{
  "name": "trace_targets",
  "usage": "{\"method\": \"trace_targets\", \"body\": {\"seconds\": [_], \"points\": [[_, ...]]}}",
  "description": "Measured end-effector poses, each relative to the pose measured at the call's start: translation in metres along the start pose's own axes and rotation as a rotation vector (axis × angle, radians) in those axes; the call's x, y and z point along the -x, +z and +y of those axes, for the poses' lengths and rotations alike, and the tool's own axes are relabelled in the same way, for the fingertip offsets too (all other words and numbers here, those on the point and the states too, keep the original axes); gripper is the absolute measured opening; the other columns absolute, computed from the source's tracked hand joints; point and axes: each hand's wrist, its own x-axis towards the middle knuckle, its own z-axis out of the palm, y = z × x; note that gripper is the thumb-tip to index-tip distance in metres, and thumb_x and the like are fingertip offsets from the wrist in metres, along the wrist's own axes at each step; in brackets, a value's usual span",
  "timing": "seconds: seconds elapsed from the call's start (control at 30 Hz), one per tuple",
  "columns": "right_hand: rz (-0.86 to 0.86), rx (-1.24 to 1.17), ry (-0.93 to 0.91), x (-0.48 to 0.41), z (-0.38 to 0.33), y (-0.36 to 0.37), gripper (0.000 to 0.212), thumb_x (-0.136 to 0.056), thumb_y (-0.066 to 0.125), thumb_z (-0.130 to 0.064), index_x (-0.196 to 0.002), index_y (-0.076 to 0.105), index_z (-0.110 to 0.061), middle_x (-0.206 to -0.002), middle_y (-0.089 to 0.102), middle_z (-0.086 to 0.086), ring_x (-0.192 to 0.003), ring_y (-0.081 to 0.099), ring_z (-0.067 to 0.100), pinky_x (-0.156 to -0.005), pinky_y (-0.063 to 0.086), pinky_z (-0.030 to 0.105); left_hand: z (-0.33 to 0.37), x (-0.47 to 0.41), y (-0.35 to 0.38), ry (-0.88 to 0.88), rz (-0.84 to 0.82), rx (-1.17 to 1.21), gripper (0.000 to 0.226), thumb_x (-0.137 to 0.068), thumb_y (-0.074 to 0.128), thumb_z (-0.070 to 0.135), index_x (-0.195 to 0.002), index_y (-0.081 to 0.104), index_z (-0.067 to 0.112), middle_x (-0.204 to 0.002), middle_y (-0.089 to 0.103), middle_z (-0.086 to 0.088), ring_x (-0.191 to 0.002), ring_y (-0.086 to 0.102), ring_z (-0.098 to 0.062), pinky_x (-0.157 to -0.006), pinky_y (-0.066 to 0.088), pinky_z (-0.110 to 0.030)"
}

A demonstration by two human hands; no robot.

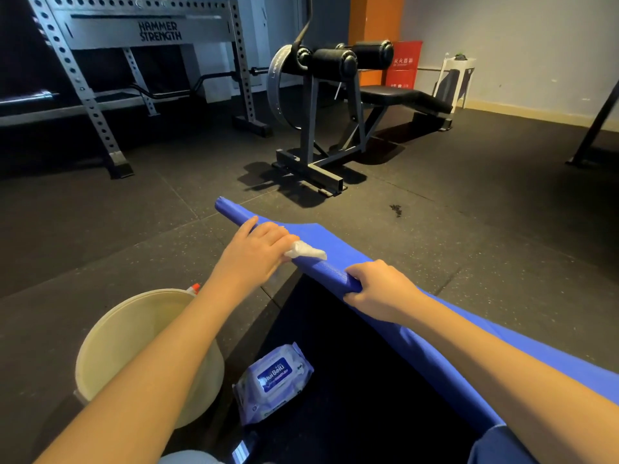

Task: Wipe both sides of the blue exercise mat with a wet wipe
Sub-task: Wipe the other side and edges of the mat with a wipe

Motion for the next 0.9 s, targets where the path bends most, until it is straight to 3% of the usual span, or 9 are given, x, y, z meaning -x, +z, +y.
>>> {"method": "trace_targets", "body": {"seconds": [0.13,0.27,0.33,0.47,0.57,0.67,0.77,0.83,0.9], "points": [[-0.043,0.011,0.03,-0.003,-0.007,0.004,0.026,-0.076,0.058,-0.025,-0.065,0.035,-0.023,-0.068,0.044,-0.005,-0.066,0.044,0.022,-0.049,0.026,0.03,0.005,-0.01,0.001,0.067,0.064,0.027,0.038,-0.06,0.084,0.007,-0.091,0.063,0.015,-0.082,0.062,-0.001,-0.075,0.059,-0.026,-0.07,0.045,-0.036],[0.096,-0.013,0.044,-0.007,-0.024,0.01,0.024,-0.085,0.056,-0.04,-0.096,0.053,-0.019,-0.088,0.058,0.001,-0.081,0.053,0.026,-0.06,0.034,0.031,0.009,-0.017,0.0,0.133,0.186,0.067,0.016,-0.077,0.064,0.016,-0.092,0.068,0.014,-0.084,0.066,-0.003,-0.079,0.062,-0.028,-0.075,0.042,-0.035],[0.124,-0.01,0.036,-0.01,-0.024,0.009,0.026,-0.088,0.054,-0.039,-0.105,0.055,-0.019,-0.097,0.063,0.004,-0.09,0.057,0.029,-0.064,0.035,0.031,0.006,-0.016,0.0,0.115,0.258,0.124,0.025,-0.086,0.051,0.021,-0.098,0.071,0.011,-0.091,0.069,-0.005,-0.088,0.062,-0.027,-0.082,0.039,-0.034],[0.102,-0.027,0.005,-0.014,-0.022,0.013,0.019,-0.088,0.053,-0.036,-0.085,0.047,-0.019,-0.092,0.063,0.006,-0.086,0.055,0.03,-0.063,0.034,0.033,-0.006,-0.005,0.005,-0.073,0.176,0.133,0.044,-0.095,0.035,0.032,-0.121,0.066,0.014,-0.124,0.066,-0.003,-0.122,0.055,-0.03,-0.103,0.031,-0.041],[0.083,-0.043,0.008,-0.019,-0.023,0.015,0.022,-0.088,0.053,-0.036,-0.078,0.043,-0.019,-0.081,0.054,0.003,-0.076,0.047,0.029,-0.062,0.034,0.034,-0.015,-0.002,0.007,-0.287,0.059,0.196,0.048,-0.1,0.027,0.035,-0.136,0.054,0.02,-0.143,0.051,0.003,-0.141,0.033,-0.027,-0.114,0.019,-0.05],[0.099,-0.062,0.034,-0.02,-0.022,0.017,0.032,-0.087,0.053,-0.035,-0.068,0.034,-0.019,-0.073,0.049,0.001,-0.072,0.045,0.029,-0.06,0.032,0.033,-0.01,-0.005,0.009,-0.385,0.07,0.262,0.052,-0.1,0.02,0.038,-0.139,0.05,0.022,-0.149,0.043,0.004,-0.147,0.02,-0.024,-0.118,0.008,-0.047],[0.114,-0.08,0.068,-0.022,-0.019,0.018,0.035,-0.086,0.053,-0.036,-0.065,0.031,-0.019,-0.069,0.046,0.0,-0.071,0.041,0.03,-0.059,0.031,0.034,-0.003,-0.007,0.012,-0.318,0.082,0.33,0.062,-0.094,0.012,0.04,-0.141,0.048,0.022,-0.151,0.041,0.004,-0.148,0.016,-0.023,-0.118,0.005,-0.048],[0.105,-0.077,0.068,-0.024,-0.018,0.018,0.036,-0.087,0.053,-0.037,-0.065,0.031,-0.019,-0.072,0.047,0.001,-0.071,0.04,0.03,-0.06,0.031,0.034,-0.011,-0.012,0.016,-0.352,0.08,0.296,0.051,-0.099,0.021,0.032,-0.144,0.043,0.025,-0.154,0.035,0.005,-0.149,0.011,-0.022,-0.118,0.003,-0.049],[0.093,-0.066,0.058,-0.028,-0.019,0.019,0.038,-0.088,0.053,-0.037,-0.065,0.029,-0.019,-0.074,0.047,0.002,-0.072,0.04,0.03,-0.06,0.03,0.033,-0.024,-0.016,0.023,-0.503,0.087,0.299,0.045,-0.103,0.032,0.019,-0.147,0.037,0.027,-0.158,0.027,0.003,-0.15,0.004,-0.022,-0.118,-0.003,-0.047]]}}
